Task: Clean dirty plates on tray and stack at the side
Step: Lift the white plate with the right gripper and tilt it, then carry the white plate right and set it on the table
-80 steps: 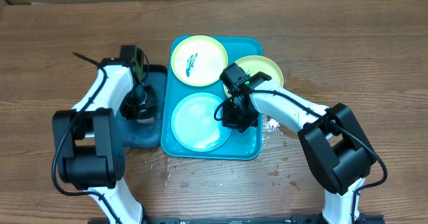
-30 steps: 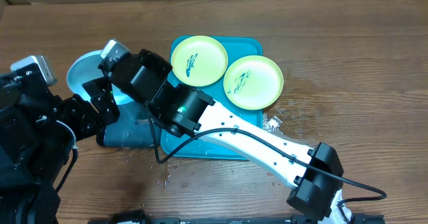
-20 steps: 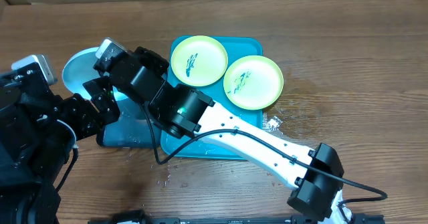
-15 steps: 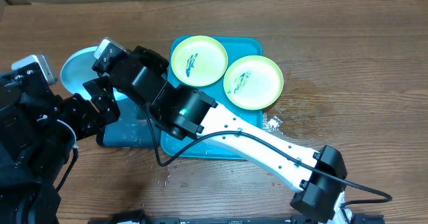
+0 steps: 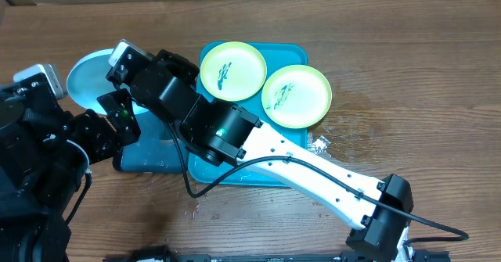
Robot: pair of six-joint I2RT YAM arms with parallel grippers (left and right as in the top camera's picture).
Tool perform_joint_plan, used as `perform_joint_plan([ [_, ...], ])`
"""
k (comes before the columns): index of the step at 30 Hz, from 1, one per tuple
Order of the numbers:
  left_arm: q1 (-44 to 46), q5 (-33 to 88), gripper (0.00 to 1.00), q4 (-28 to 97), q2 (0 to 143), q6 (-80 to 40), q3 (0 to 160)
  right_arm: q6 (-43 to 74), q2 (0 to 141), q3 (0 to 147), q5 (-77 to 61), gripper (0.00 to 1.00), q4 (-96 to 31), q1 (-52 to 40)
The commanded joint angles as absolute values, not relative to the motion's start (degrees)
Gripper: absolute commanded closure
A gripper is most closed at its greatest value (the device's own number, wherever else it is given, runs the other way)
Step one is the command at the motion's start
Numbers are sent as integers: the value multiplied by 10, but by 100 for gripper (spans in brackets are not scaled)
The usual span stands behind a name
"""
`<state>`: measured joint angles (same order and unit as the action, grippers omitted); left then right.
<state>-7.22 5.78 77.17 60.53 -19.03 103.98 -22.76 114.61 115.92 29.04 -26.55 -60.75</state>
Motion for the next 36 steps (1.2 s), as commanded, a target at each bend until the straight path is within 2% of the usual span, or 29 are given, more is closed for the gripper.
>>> perform_joint_plan([
  [1, -72, 53, 0, 770, 607, -178, 1049, -225, 1122, 1163, 300, 96, -258, -610],
  [9, -72, 54, 0, 769, 607, -178, 1049, -217, 1122, 1163, 300, 96, -259, -610],
  [14, -72, 54, 0, 769, 608, -178, 1049, -63, 1122, 1163, 295, 96, -294, -591],
  [17, -72, 54, 0, 769, 608, -178, 1049, 47, 1129, 1161, 235, 96, -324, -550],
  [20, -72, 60, 0, 769, 611, -185, 1049, 157, 1145, 1161, 94, 96, -356, -492],
  [22, -72, 63, 0, 770, 615, -184, 1048, 223, 1152, 1161, -69, 96, -379, -440],
  [26, -72, 90, 0, 779, 625, -184, 1048, 293, 1146, 1164, -333, 96, -385, -331],
  [29, -71, 107, 0, 785, 635, -184, 1048, 320, 1129, 1172, -457, 96, -397, -237],
  [33, -71, 117, 0, 796, 651, -179, 1048, 314, 1095, 1174, -423, 96, -487, -121],
  [36, -71, 117, 0, 800, 665, -179, 1048, 311, 1083, 1174, -296, 96, -601, -22],
])
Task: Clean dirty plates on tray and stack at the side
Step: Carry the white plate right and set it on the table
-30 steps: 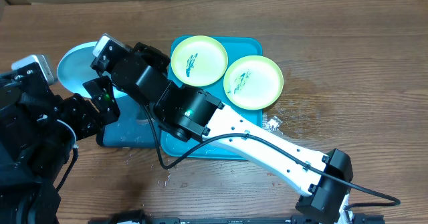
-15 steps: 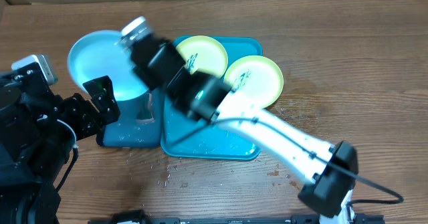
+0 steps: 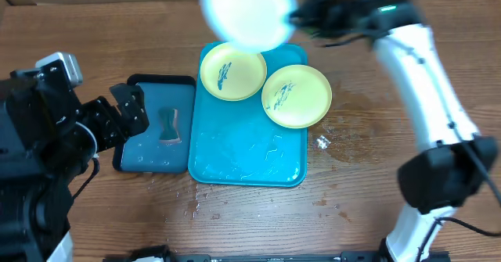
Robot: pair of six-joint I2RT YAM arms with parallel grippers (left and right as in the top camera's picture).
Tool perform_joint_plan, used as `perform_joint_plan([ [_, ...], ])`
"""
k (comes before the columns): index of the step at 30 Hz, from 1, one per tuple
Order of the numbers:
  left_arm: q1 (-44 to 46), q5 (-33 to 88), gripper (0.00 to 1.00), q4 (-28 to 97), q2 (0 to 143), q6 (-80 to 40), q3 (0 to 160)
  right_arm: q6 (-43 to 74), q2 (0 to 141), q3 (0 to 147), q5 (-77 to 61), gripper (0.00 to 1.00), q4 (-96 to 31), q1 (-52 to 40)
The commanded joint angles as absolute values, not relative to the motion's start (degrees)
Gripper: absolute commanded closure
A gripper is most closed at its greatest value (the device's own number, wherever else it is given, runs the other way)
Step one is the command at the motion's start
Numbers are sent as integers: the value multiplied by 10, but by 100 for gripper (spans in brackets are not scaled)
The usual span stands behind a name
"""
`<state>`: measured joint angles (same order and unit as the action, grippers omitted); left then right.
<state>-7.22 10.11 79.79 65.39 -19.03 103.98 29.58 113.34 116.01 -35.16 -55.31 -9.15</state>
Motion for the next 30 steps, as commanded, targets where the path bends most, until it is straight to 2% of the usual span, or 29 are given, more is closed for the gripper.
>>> perform_joint_plan([
  [1, -71, 117, 0, 799, 670, -179, 1048, 311, 1083, 1174, -261, 96, -633, 4],
  [3, -71, 117, 0, 799, 682, -179, 1048, 311, 1090, 1168, -159, 96, -719, 68],
  [7, -71, 121, 0, 799, 697, -179, 1048, 311, 1111, 1127, -43, 96, -793, 145],
  [12, -71, 121, 0, 799, 701, -163, 1048, 311, 1115, 1014, -30, 96, -780, 192],
  [17, -71, 121, 0, 799, 701, -152, 1048, 311, 1115, 887, -33, 96, -737, 181],
  [22, -71, 120, 0, 797, 701, -152, 1048, 318, 1115, 761, -32, 96, -670, 122],
  [27, -71, 119, 0, 797, 701, -145, 1048, 331, 1115, 697, -25, 96, -635, 62],
  [29, -71, 119, 0, 797, 701, -141, 1048, 330, 1114, 695, -21, 87, -641, 40],
  [30, -71, 119, 0, 797, 701, -141, 1048, 330, 1111, 695, -19, 73, -644, 31],
])
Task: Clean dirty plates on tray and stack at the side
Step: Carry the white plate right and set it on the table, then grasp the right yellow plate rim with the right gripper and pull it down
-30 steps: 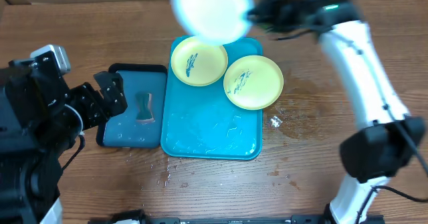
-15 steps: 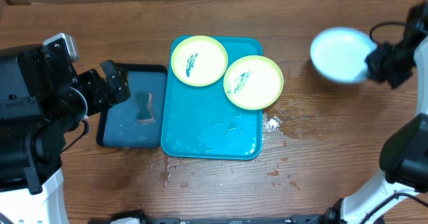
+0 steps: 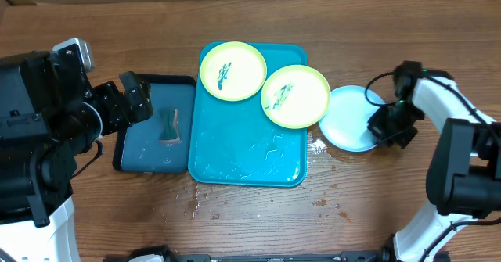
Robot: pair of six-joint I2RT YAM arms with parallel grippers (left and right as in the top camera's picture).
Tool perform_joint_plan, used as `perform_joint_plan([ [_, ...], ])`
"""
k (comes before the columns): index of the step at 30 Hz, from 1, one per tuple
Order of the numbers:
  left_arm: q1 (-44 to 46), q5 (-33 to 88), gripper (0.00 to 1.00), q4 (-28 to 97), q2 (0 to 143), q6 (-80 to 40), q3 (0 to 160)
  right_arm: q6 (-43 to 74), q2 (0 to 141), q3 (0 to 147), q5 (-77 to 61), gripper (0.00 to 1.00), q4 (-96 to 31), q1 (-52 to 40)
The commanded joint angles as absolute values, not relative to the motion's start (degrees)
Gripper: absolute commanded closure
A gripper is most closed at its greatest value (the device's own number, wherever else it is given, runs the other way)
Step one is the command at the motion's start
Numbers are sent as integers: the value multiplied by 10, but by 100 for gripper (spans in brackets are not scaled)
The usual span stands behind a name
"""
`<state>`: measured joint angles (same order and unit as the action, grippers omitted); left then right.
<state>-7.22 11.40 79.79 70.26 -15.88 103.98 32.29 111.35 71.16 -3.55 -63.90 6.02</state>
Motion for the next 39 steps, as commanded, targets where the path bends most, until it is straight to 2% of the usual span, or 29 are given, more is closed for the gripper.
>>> perform_joint_plan([
  [1, -71, 119, 0, 797, 701, -141, 1048, 330, 1107, 696, -13, 56, -646, 23],
  [2, -71, 119, 0, 797, 701, -141, 1048, 330, 1102, 699, -9, 46, -648, 18],
  [5, -71, 119, 0, 797, 701, -136, 1048, 326, 1078, 722, -6, 42, -654, 7],
  [8, -71, 119, 0, 797, 701, -132, 1048, 280, 1049, 756, -32, 45, -640, 4],
  [11, -71, 119, 0, 795, 701, -128, 1048, 191, 1029, 784, -103, 54, -593, -3],
  [13, -71, 119, 0, 795, 701, -128, 1048, 159, 1025, 789, -151, 57, -553, -9],
  [17, -71, 119, 0, 795, 701, -128, 1048, 147, 1031, 775, -172, 60, -451, -42],
  [18, -71, 119, 0, 795, 701, -128, 1048, 147, 1033, 767, -156, 59, -428, -54],
  [21, -71, 119, 0, 797, 701, -128, 1048, 148, 1043, 753, -84, 45, -401, -80],
  [23, -71, 119, 0, 799, 701, -128, 1048, 148, 1053, 744, -42, 41, -390, -93],
  [25, -71, 119, 0, 800, 701, -128, 1048, 147, 1064, 736, -35, 41, -382, -101],
  [26, -71, 119, 0, 801, 701, -128, 1048, 148, 1067, 733, -37, 43, -381, -104],
  [28, -71, 119, 0, 802, 701, -128, 1048, 148, 1072, 730, -41, 64, -385, -109],
  [29, -71, 119, 0, 802, 701, -128, 1048, 152, 1073, 730, -42, 69, -392, -111],
  [31, -71, 119, 0, 802, 701, -128, 1048, 152, 1072, 730, -58, 69, -394, -112],
  [33, -71, 119, 0, 802, 701, -128, 1048, 152, 1072, 730, -67, 82, -397, -112],
  [34, -71, 119, 1, 802, 701, -127, 1048, 154, 1072, 730, -67, 84, -400, -112],
  [35, -71, 119, 0, 803, 701, -126, 1048, 163, 1072, 730, -67, 82, -400, -112],
  [37, -71, 119, 0, 806, 701, -122, 1048, 165, 1074, 730, -66, 61, -394, -112],
  [38, -71, 119, 0, 807, 701, -122, 1048, 165, 1075, 730, -65, 61, -388, -112],
  [39, -71, 119, 0, 808, 701, -122, 1048, 165, 1075, 729, -65, 67, -379, -112],
])
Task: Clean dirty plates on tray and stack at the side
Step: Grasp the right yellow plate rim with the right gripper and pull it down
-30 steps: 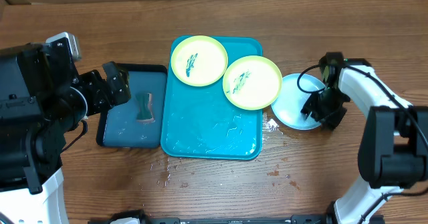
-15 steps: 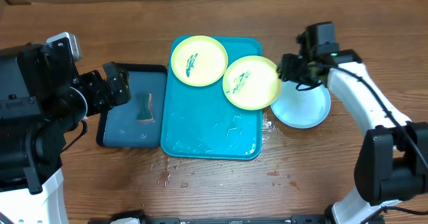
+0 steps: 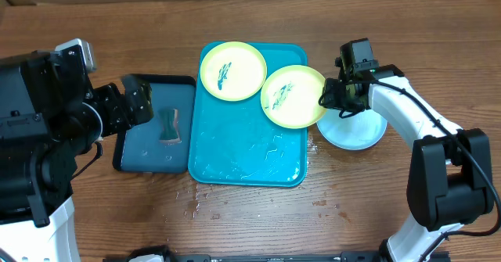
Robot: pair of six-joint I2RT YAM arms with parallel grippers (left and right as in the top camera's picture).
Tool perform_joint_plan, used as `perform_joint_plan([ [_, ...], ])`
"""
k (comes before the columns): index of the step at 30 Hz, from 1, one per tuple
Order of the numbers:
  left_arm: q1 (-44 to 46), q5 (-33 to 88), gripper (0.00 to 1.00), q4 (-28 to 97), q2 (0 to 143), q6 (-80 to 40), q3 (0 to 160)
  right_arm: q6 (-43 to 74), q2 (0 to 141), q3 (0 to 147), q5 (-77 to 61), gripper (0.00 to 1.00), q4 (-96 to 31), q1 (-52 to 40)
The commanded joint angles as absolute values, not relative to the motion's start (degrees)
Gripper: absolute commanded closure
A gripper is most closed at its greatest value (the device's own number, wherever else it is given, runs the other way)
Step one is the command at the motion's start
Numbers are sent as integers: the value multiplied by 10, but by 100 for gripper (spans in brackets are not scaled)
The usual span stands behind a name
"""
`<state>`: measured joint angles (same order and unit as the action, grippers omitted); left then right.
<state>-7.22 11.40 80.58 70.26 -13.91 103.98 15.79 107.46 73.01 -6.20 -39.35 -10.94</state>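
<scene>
Two yellow-green plates with blue-green smears lie on the teal tray [image 3: 246,148]: one [image 3: 232,70] at its far left, the other [image 3: 295,96] overhanging its right edge. A pale blue plate [image 3: 358,133] lies flat on the table just right of the tray. My right gripper [image 3: 327,98] sits at the right rim of the nearer yellow plate, above the pale plate's far edge; its jaws look apart. My left gripper [image 3: 135,99] hangs open over the far left corner of a dark tray [image 3: 149,156], which holds a grey sponge [image 3: 170,126].
A small white scrap [image 3: 319,143] lies on the table between the teal tray and the pale plate. Wet patches mark the wood [image 3: 352,98] right of the tray and the tray floor. The left arm's bulk [image 3: 39,137] fills the left side.
My right gripper has left the pale plate's right rim and now stands at the right rim of the nearer yellow plate. The pale plate stays flat on the table. The left arm is unchanged.
At first my right arm reached across to the far left, where the pale plate was by the left gripper. Then the right gripper held that plate high beyond the tray. Then the plate lay right of the tray. Now the gripper is at a yellow plate.
</scene>
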Motion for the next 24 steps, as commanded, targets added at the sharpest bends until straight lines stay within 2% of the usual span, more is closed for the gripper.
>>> perform_joint_plan([
  [1, -71, 119, 0, 808, 701, -121, 1048, 165, 1076, 728, -65, 69, -371, -112],
  [6, -71, 119, 0, 808, 701, -122, 1048, 166, 1096, 724, -68, 65, -354, -112],
  [8, -71, 119, 0, 808, 701, -122, 1048, 167, 1108, 724, -76, 67, -354, -112],
  [9, -71, 119, 0, 808, 701, -122, 1048, 167, 1111, 724, -76, 76, -357, -112],
  [10, -71, 119, 0, 808, 701, -122, 1048, 167, 1111, 724, -76, 92, -362, -112],
  [11, -71, 119, 0, 808, 701, -122, 1048, 167, 1111, 724, -77, 96, -366, -112],
  [20, -71, 119, 0, 811, 701, -122, 1047, 167, 1033, 791, -108, 96, -491, -117],
  [24, -71, 118, 0, 831, 709, -122, 1038, 167, 999, 795, -158, 96, -519, -156],
])
